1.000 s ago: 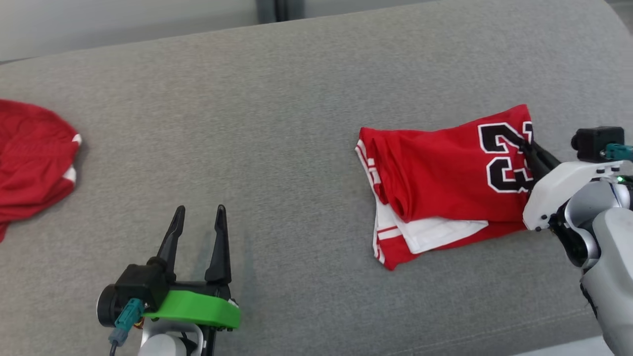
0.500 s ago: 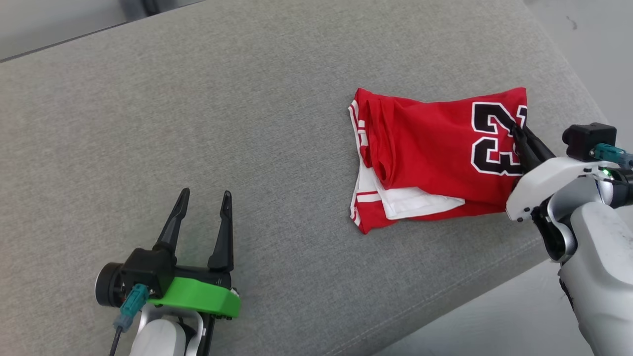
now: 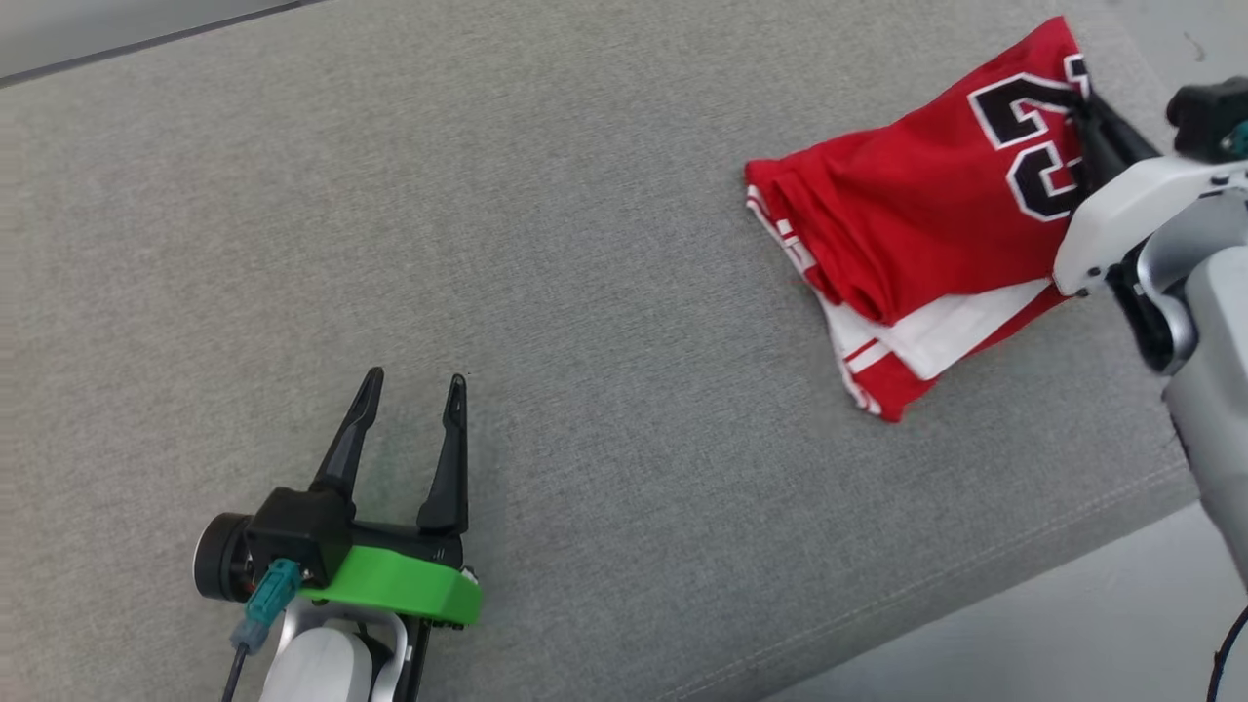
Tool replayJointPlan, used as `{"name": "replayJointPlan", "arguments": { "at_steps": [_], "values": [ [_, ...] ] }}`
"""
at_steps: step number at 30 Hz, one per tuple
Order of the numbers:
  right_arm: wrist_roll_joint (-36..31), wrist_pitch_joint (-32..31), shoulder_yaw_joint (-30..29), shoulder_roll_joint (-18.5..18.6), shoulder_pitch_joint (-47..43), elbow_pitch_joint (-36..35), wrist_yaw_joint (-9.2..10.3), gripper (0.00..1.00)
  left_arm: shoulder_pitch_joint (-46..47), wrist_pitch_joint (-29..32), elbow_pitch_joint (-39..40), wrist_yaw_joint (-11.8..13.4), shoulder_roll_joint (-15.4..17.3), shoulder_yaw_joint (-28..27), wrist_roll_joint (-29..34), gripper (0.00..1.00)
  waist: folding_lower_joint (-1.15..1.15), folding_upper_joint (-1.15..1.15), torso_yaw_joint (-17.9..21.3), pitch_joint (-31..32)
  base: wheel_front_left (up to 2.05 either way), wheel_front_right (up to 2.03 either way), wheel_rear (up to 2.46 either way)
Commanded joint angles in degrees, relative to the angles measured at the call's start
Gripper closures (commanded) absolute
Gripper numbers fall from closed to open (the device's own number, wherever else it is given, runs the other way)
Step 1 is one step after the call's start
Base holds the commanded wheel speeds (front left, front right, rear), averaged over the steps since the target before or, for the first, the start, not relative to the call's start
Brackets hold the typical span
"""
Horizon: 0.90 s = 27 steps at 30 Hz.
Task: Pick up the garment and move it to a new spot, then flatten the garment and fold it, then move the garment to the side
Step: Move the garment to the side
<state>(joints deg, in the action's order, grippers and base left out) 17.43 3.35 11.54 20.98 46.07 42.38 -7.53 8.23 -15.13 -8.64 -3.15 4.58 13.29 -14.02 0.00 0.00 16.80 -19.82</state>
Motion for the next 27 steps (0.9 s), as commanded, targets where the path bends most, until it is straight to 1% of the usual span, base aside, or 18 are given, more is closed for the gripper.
{"name": "replayJointPlan", "arguments": {
  "at_steps": [1, 5, 10, 13, 14, 15, 16, 18, 21, 27],
  "values": [
    [-0.2, -0.1, -0.7, 1.4, 1.8, 1.1, 0.09, 1.0, 0.6, 0.0, 0.3, 0.2, 0.4, 0.1, 0.3, 0.0, 0.0, 0.0, -3.3, -0.2, 0.0, 0.0, 0.0],
    [-1.1, 0.1, -2.1, 5.0, 5.5, 4.3, 0.09, 1.0, 0.5, 0.0, 0.8, 0.3, 0.6, 0.3, 0.4, 0.0, 0.0, 0.0, -6.4, -1.1, 0.0, 0.0, 0.0],
    [-1.9, 0.9, -5.4, 9.9, 8.3, 8.2, 0.09, 1.0, 0.7, 0.0, 1.4, 0.5, 0.5, 0.5, 0.4, 0.0, 0.0, 0.0, -9.6, -2.7, 0.0, 0.0, 0.0],
    [-3.3, 2.6, -7.7, 11.8, 9.1, 11.0, 0.09, 1.0, 1.1, 0.0, 1.5, 0.4, 0.4, 0.7, 0.3, 0.0, 0.0, 0.0, -11.0, -3.4, 0.0, 0.0, 0.0],
    [-4.2, 3.2, -8.8, 12.5, 9.2, 12.1, 0.09, 0.91, 1.2, 0.0, 1.5, 0.4, 0.3, 0.8, 0.3, 0.0, 0.0, 0.0, -11.3, -3.5, 0.0, 0.0, 0.0],
    [-5.5, 4.1, -10.0, 13.3, 9.5, 13.5, 0.09, 0.24, 1.4, 0.0, 1.5, 0.4, 0.2, 0.8, 0.2, 0.0, 0.0, 0.0, -11.7, -3.7, 0.0, 0.0, 0.0],
    [-6.5, 4.7, -10.9, 13.2, 9.7, 14.6, 0.1, 0.0, 1.4, 0.0, 1.6, 0.4, 0.2, 0.8, 0.2, 0.0, 0.0, 0.0, -11.9, -3.7, 0.0, 0.0, 0.0],
    [-8.6, 6.5, -12.9, 11.6, 9.7, 16.4, 0.09, 0.0, 1.3, 0.0, 1.5, 0.5, 0.0, 0.8, 0.1, 0.0, 0.0, 0.0, -12.2, -3.7, 0.0, 0.0, 0.0],
    [-11.0, 9.0, -15.0, 10.9, 10.2, 18.1, 0.1, 0.0, 1.5, 0.0, 1.4, 0.5, -0.1, 0.7, 0.0, 0.0, 0.0, 0.0, -12.4, -3.5, 0.0, 0.0, 0.0],
    [-13.7, 11.1, -14.7, 5.4, 10.3, 17.3, 0.1, 0.0, 0.9, 0.0, 1.0, 0.6, -0.4, 0.4, -0.3, 0.0, 0.0, 0.0, -11.6, -1.8, 0.0, 0.0, 0.0]
  ]
}}
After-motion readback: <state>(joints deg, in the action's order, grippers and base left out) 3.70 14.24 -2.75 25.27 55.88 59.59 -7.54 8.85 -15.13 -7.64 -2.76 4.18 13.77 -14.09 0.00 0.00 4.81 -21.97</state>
